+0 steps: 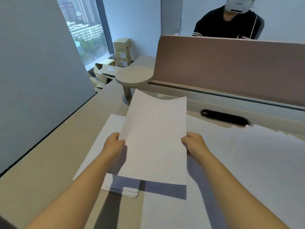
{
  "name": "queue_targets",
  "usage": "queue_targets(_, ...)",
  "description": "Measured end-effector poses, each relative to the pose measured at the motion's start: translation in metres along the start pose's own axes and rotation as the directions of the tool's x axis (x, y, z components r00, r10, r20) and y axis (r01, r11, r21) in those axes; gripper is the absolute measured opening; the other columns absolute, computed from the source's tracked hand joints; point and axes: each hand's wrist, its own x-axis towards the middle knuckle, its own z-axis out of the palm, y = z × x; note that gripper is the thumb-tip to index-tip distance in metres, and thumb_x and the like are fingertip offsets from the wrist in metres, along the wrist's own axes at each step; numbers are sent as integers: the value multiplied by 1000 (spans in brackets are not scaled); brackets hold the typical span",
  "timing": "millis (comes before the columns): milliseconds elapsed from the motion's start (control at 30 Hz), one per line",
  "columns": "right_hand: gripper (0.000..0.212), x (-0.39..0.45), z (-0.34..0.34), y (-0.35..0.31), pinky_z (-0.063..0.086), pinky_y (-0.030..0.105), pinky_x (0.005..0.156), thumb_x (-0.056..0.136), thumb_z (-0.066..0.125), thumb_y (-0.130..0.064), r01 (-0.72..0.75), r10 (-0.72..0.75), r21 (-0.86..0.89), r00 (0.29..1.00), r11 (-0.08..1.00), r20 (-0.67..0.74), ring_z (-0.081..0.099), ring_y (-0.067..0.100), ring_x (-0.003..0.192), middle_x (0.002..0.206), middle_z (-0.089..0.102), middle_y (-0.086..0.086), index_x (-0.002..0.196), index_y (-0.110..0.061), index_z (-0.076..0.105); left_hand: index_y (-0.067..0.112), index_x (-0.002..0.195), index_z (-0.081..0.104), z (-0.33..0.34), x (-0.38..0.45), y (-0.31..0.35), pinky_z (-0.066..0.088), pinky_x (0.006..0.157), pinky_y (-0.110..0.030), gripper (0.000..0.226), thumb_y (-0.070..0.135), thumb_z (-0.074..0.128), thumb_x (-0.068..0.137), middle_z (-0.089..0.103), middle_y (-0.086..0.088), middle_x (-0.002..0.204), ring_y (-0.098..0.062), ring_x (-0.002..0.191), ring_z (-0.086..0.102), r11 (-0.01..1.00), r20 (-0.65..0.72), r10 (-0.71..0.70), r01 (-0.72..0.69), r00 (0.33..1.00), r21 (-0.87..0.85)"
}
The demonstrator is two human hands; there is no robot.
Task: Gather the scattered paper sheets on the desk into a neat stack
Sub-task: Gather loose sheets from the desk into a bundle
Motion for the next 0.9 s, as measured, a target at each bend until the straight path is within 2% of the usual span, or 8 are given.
queue_targets(167,41,19,74,8,27,23,44,81,45,11,-56,63,-101,995,993,72,32,19,43,55,28,4,53,-13,26,4,108,51,-47,47,-52,37,76,-32,33,-10,30,87,54,-12,100,-28,90,49,982,-42,-46,53,998,183)
queue_targets(400,45,31,129,21,34,18,37,79,41,18,-97,106,-145,993,985,52,29,18,45,56,24,3,51,-14,26,2,113,52,-65,67,-94,38,76,-34,34,-8,31,88,57,-17,113,-29,93,50,942,-103,-62,92,993,324)
queue_targets(467,42,30,131,26,36,20,39,79,45,17,-111,117,-124,992,986,46,34,17,44,56,30,4,52,-11,33,0,118,51,-65,66,-98,39,78,-36,33,-5,36,90,54,-19,121,-34,102,51,908,-145,-38,94,989,408)
queue_targets(567,30,29,125,30,44,25,46,81,50,13,-119,119,-43,993,992,-2,47,20,51,62,46,6,60,-8,46,4,132,44,-63,58,-94,38,97,-40,41,0,44,91,40,-21,135,-36,123,40,868,-232,1,114,973,483)
queue_targets(667,18,24,106,30,46,31,63,83,50,6,-83,80,-47,995,995,-63,49,23,63,69,50,13,68,-4,50,4,132,44,-51,47,-77,39,95,-32,41,0,47,91,40,-16,138,-28,121,46,952,-172,63,-7,983,307)
queue_targets(767,13,15,78,33,34,23,54,86,48,3,-59,52,-75,994,995,-99,40,19,67,85,39,33,84,15,52,5,124,52,-29,33,-61,38,81,-23,31,5,47,93,52,-9,130,-15,99,51,980,-66,123,-111,990,163)
queue_targets(833,13,7,47,40,29,17,47,86,46,1,-66,52,-107,990,992,-128,34,16,62,77,37,26,81,13,49,6,121,54,-4,20,-48,39,74,-20,29,5,43,94,56,-9,126,-12,97,49,981,-1,151,-150,988,127)
queue_targets(900,8,-3,12,49,30,12,47,89,46,-3,-59,40,-122,987,991,-155,37,15,65,79,42,8,81,-6,48,6,120,55,26,4,-36,37,76,-22,28,5,43,95,57,-10,123,-13,97,49,979,61,172,-178,983,102)
